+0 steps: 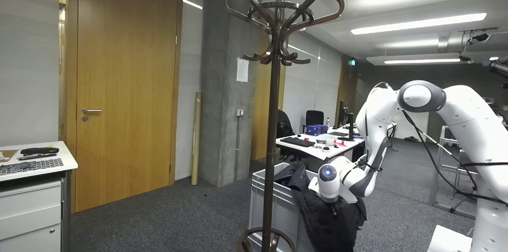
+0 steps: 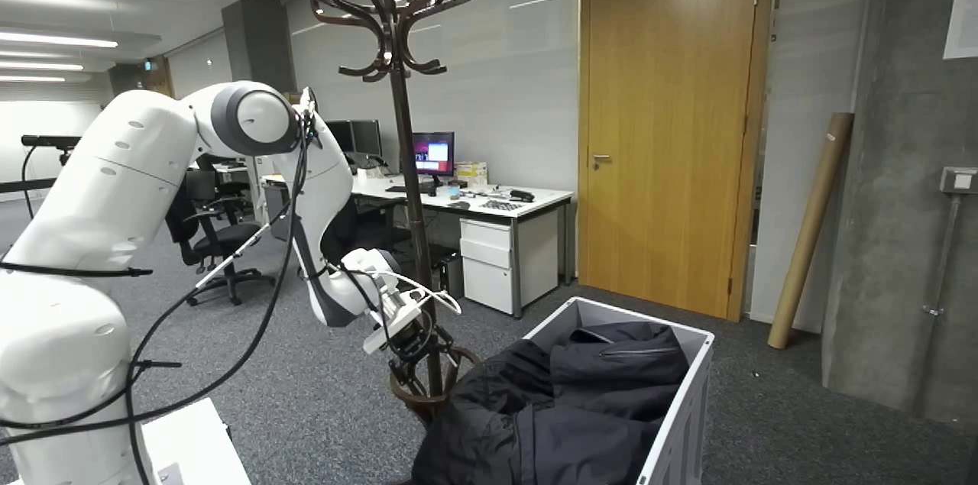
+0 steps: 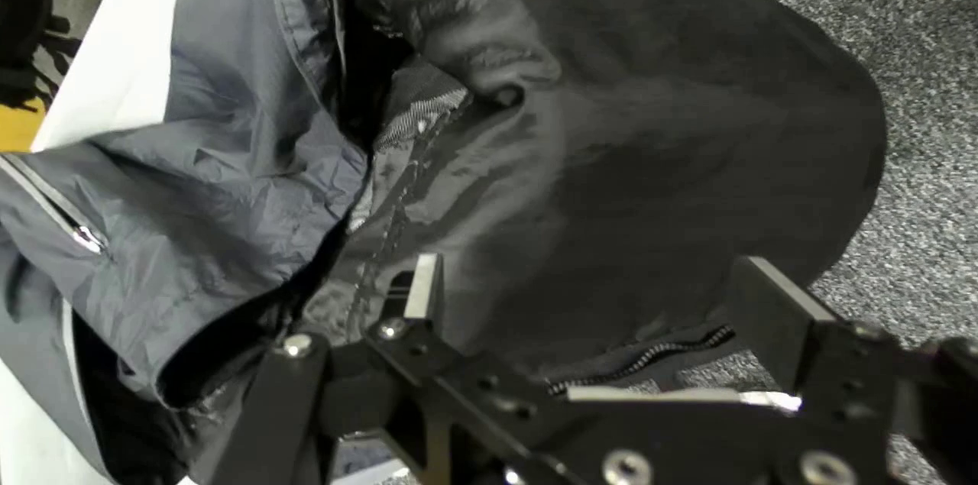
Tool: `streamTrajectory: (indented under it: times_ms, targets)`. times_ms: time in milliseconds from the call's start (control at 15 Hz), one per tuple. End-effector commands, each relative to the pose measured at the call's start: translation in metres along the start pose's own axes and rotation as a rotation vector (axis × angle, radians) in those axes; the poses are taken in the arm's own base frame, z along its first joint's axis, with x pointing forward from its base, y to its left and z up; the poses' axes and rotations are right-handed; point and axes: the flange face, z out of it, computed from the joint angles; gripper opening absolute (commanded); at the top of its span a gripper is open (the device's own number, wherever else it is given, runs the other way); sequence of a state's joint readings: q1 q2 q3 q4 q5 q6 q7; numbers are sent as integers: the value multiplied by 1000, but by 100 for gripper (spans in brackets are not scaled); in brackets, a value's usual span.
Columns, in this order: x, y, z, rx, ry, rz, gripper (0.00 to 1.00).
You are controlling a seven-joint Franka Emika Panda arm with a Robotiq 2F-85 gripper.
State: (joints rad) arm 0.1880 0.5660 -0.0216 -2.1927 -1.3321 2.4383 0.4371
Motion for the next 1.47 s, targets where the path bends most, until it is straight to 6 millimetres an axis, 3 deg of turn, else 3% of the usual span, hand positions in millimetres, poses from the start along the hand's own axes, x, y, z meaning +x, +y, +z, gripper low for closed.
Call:
streamTrajectory:
  times_ms: [0,200,533,667,733,1400]
  targets:
    - [1,-1,-21,60,105,-158,100]
    - [1,-7,-31,122,155,-311,100]
    - [-8,-23,-25,249,137,-568,100]
    - [-11,-17,-23,298,96,-651,100]
    - [1,-27,-16,269,120,-584,100]
    - [7,-22,-2,252,217,-772,100]
